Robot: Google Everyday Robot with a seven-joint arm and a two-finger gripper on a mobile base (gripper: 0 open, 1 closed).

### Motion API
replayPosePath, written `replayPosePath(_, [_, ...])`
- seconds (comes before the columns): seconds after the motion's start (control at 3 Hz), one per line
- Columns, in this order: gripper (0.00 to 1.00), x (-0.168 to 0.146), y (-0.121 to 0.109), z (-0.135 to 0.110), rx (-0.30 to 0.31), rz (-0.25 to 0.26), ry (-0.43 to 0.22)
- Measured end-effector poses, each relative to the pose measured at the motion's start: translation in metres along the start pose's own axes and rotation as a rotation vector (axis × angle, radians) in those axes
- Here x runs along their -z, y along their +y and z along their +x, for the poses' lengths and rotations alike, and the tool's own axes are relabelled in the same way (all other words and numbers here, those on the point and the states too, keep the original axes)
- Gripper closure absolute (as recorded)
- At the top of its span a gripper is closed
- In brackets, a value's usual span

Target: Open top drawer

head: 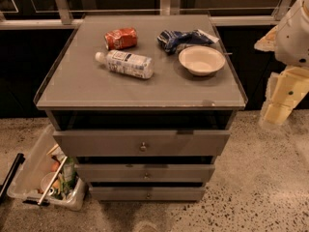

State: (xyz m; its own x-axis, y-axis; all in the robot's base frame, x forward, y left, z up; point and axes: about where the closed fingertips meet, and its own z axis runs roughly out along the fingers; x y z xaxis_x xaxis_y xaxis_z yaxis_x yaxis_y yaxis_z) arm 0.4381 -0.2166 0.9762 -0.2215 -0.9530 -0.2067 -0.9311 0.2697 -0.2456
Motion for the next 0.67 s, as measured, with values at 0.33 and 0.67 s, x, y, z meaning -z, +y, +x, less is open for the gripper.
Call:
replayPosePath(0.33, [0.0, -0.0001, 0.0001, -0.0001, 0.0, 0.0, 0.0])
replayPosePath(0.67, [0.0, -0.0081, 0.0073, -0.0063, 0.024, 0.013, -0.001])
